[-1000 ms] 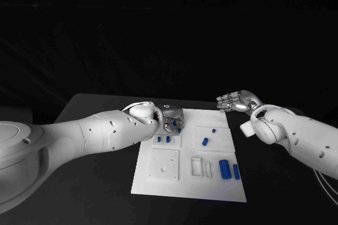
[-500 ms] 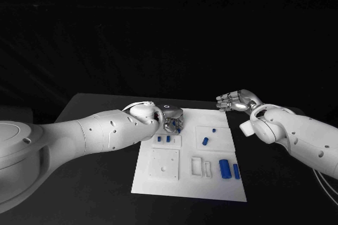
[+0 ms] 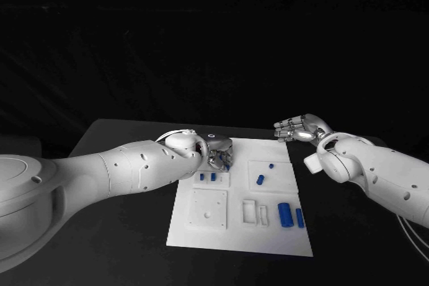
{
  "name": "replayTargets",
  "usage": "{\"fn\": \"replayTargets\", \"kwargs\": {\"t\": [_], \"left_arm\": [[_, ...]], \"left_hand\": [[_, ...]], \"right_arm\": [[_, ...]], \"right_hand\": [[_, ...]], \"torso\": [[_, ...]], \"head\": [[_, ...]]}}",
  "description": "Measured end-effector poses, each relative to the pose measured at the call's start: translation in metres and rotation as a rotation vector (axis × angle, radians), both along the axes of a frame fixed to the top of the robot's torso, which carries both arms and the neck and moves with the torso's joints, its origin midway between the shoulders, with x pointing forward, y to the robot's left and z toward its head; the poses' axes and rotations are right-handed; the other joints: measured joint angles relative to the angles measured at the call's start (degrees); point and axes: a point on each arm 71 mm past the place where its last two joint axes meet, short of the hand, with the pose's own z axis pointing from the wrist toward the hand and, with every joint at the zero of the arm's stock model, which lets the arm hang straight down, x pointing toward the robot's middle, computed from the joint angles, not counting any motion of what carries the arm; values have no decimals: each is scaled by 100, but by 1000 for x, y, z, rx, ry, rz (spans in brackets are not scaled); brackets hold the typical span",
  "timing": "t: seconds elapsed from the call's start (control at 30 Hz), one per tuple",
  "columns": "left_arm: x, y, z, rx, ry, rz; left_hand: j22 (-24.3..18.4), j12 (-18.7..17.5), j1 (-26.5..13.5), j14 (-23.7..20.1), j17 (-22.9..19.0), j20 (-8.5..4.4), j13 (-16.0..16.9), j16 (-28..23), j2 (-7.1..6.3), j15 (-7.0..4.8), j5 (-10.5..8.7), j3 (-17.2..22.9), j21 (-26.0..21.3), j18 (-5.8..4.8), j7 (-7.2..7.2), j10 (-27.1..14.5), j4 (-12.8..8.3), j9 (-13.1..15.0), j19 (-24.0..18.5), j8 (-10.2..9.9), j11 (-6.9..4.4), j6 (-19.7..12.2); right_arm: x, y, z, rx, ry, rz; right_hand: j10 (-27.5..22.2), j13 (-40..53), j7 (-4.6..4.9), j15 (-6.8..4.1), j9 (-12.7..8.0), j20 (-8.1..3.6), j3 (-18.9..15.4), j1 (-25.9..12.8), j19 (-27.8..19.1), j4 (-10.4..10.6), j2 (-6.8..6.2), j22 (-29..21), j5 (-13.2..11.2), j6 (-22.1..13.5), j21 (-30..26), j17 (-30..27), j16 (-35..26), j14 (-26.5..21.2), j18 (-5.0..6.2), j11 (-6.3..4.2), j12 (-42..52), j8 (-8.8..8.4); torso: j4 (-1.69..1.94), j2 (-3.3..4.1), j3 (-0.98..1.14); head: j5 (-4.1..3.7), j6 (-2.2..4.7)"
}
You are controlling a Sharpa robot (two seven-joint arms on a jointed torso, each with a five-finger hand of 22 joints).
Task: Assemble the parts on the task board
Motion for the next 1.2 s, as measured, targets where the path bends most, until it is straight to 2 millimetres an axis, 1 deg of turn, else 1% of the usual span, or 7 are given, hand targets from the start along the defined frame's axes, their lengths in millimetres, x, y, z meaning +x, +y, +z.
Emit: {"fn": "replayTargets", "kwargs": {"t": [0.17,0.23,0.43,0.53,0.57,0.83,1.2], "left_arm": [[0,2,-1,-20,-6,5],[0,4,-1,-29,-11,10],[-1,12,0,-65,-23,23],[-2,16,5,-105,-33,29],[-2,17,8,-122,-36,32],[-6,37,30,-233,-47,67],[-11,67,32,-239,5,120]], "left_hand": [[0,-33,19,36,41,-20,-23,65,17,-35,77,353,153,-15,-11,85,-188,1,-20,13,4,58],[0,-44,-30,57,54,-41,-23,66,-38,-20,77,508,223,-43,-18,106,-220,1,-41,13,-15,73],[-1,-50,-83,60,60,-40,2,65,-88,-20,78,591,285,-45,-25,116,-250,33,-40,13,-23,83],[-1,-55,-116,60,60,-71,1,65,-120,-20,434,677,335,-81,-25,115,-289,32,-72,13,-23,84],[-1,-57,-144,60,60,-70,1,65,-149,-20,480,713,355,-85,-25,115,-291,28,-73,13,-23,84],[-2,-57,-166,60,59,-30,2,41,-172,-20,422,693,378,-83,-25,115,-269,2,-115,13,-23,84],[-3,-55,-165,59,55,-39,1,-16,-173,-19,331,464,353,-85,-25,115,-212,3,-165,11,-21,83]], "right_arm": [[0,1,0,1,0,1],[0,2,0,2,0,3],[0,3,0,3,-1,6],[0,3,0,2,-1,5],[0,3,0,2,-1,5],[0,1,0,0,-1,2],[0,-4,0,-4,-1,-5]], "right_hand": [[0,0,0,0,0,0,0,0,0,0,0,0,0,0,0,0,0,0,0,0,0,0],[0,0,0,0,0,0,0,0,0,0,0,0,0,0,0,0,0,0,0,0,0,0],[0,0,0,0,0,0,42,0,0,-8,0,0,0,0,0,0,0,0,0,0,0,0],[0,0,0,0,0,0,42,0,0,-8,0,0,0,0,0,0,0,0,0,0,0,0],[0,0,0,0,0,0,42,0,0,-8,0,0,0,0,0,0,0,0,0,0,0,0],[0,0,0,0,0,0,42,0,0,-8,0,0,0,0,0,0,0,0,0,0,0,0],[0,0,0,0,0,0,66,0,0,-33,0,0,0,0,0,0,0,0,0,0,0,0]], "torso": [[0,0,-1],[0,0,0],[5,-2,-4],[7,-3,-5],[6,-3,-7],[21,-9,-4],[31,-10,-7]], "head": [[-10,-8],[-12,-5],[-19,18],[-24,19],[-28,19],[-54,2],[-73,-17]]}}
